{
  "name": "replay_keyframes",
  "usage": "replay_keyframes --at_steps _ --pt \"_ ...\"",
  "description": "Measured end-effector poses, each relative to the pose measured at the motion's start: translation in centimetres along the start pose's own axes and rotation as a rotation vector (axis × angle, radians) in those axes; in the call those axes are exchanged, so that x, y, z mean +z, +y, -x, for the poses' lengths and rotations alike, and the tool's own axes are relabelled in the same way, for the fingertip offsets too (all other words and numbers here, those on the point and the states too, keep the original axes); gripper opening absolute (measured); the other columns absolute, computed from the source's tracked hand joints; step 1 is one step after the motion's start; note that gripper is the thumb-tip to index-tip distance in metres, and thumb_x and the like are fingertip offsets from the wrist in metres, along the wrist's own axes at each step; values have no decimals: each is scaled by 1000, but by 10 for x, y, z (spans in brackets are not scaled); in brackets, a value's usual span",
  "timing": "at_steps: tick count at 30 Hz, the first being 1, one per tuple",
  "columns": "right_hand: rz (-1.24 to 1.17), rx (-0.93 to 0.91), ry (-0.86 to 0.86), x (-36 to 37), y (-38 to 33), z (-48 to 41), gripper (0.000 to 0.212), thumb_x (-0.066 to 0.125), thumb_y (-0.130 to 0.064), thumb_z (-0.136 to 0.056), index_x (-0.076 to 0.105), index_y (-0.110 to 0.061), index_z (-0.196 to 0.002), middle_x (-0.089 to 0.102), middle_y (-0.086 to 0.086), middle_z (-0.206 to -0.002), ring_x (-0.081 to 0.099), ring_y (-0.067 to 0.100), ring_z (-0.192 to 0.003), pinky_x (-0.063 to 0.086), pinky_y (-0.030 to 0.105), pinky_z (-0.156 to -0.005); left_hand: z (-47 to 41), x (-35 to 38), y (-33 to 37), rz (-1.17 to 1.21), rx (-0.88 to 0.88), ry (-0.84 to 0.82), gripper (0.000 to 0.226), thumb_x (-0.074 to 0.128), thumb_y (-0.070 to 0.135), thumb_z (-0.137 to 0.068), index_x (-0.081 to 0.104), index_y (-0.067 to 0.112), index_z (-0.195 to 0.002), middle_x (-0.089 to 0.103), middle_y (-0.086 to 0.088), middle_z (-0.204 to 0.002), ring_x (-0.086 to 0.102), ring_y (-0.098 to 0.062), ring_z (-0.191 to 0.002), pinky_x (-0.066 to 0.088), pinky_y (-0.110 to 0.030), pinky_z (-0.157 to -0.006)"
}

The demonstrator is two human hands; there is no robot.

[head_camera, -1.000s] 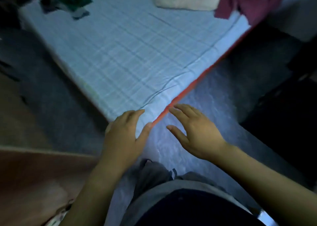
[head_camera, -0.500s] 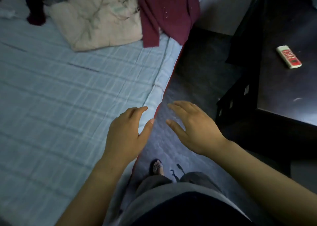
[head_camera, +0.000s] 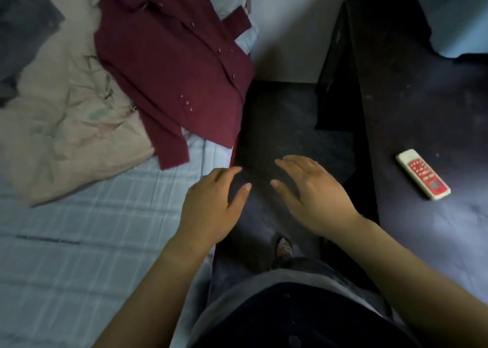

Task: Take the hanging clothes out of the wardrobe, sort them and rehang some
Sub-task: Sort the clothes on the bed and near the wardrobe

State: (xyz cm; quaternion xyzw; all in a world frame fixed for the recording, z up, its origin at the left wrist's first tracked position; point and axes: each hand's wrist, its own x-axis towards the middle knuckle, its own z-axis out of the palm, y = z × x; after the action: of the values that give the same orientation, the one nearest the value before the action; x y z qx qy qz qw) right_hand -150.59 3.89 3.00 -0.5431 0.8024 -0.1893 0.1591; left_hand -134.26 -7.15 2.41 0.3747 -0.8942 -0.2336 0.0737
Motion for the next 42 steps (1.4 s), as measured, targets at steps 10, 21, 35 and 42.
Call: replay_keyframes --at_steps 10,21,35,42 --pt "12 -147 -98 -35 36 -239 64 26 -56 -88 51 -15 -131 52 7 -134 46 23 -125 36 44 -107 -208 -28 -45 63 -187 140 64 27 61 -84 54 21 -127 61 -2 -119 58 -22 -106 48 -42 -86" --pt "94 -376 -98 -50 -28 -538 68 19 -58 -87 46 -17 -135 47 4 -138 40 18 -129 30 35 -110 -441 -136 -176 -62 -265 298 65 25 59 -83 52 22 -128 57 -1 -126 56 -24 -110 47 -41 -90" --pt "108 -723 -297 11 -129 -857 52 51 -35 -93 43 -8 -136 44 14 -140 39 29 -129 29 36 -109 -548 -194 -351 18 -806 475 55 42 50 -86 51 16 -128 51 -11 -129 51 -32 -115 44 -44 -96" --pt "217 -838 -436 66 -141 -951 56 44 -45 -93 36 -16 -141 47 11 -132 48 29 -118 37 43 -100 -586 -158 -374 42 -1166 485 63 23 65 -84 39 30 -133 53 -12 -130 52 -34 -115 42 -53 -95"
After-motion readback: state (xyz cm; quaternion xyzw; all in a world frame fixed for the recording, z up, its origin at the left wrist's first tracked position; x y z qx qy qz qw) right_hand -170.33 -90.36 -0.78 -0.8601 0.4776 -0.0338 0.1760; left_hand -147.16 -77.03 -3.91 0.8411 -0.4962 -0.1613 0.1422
